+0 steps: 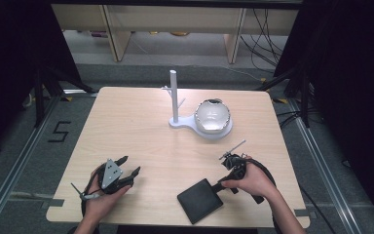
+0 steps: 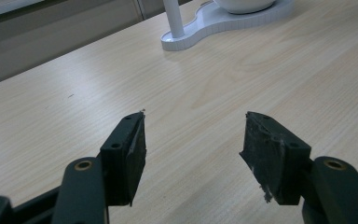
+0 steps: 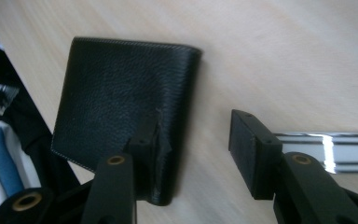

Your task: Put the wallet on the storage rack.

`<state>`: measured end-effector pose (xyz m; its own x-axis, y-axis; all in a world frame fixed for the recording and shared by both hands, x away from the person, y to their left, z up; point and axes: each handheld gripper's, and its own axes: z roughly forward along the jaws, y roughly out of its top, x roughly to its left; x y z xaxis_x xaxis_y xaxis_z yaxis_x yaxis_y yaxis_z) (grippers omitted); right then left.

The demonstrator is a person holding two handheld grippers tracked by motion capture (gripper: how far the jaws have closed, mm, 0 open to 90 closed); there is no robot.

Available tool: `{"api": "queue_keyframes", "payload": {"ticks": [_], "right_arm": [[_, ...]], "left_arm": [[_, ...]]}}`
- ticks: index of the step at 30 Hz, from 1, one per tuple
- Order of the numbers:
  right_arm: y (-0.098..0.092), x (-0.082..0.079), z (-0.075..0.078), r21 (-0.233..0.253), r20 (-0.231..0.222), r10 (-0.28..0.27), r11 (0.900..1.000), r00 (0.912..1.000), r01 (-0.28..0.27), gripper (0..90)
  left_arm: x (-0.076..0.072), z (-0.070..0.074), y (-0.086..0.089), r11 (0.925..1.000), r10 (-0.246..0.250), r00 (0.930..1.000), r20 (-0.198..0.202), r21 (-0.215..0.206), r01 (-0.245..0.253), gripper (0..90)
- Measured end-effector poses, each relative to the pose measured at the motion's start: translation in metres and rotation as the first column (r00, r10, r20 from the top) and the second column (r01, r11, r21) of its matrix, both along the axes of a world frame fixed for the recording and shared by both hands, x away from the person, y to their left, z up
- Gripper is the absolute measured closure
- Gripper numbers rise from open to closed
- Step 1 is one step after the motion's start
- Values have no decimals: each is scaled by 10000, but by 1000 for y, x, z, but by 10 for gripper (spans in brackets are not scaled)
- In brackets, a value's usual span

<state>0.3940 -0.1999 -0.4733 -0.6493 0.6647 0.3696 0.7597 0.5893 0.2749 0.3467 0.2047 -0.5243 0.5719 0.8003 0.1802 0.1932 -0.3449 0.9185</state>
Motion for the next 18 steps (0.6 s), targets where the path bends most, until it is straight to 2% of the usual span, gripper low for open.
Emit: {"api": "queue_keyframes", "payload": {"ticks": [4,5,7,12,13,14,15,18], "right_arm": [[13,0,-5,-50,-397,466,9989,9981,-469,550],[15,-1,-6,-83,-486,412,9991,9980,-416,550],[18,1,-10,-299,-412,550,9980,9976,-562,550],[22,-1,-10,-347,-530,489,9981,9974,-508,554],[25,0,-11,-435,-347,724,9963,9968,-739,555],[27,-1,-9,-610,-494,529,9966,9974,-559,557],[29,-2,-9,-741,-437,518,9957,9977,-550,561],[34,-1,-8,-1185,-415,610,9908,9973,-655,583]], "left_arm": [[1,-1,-1,10000,-15,10000,19,-36,15,387],[1,-1,-1,10000,-10,10000,8,-40,10,387],[1,-1,-1,10000,-10,10000,21,-30,10,387],[0,0,0,9999,107,9999,61,93,-108,387],[0,0,0,9999,74,9999,68,109,-75,387],[0,0,-1,10000,10,10000,-2,45,-10,387],[1,-1,-1,10000,-50,10000,31,-14,50,387],[0,0,0,9999,21,10000,77,139,-23,387]]}}
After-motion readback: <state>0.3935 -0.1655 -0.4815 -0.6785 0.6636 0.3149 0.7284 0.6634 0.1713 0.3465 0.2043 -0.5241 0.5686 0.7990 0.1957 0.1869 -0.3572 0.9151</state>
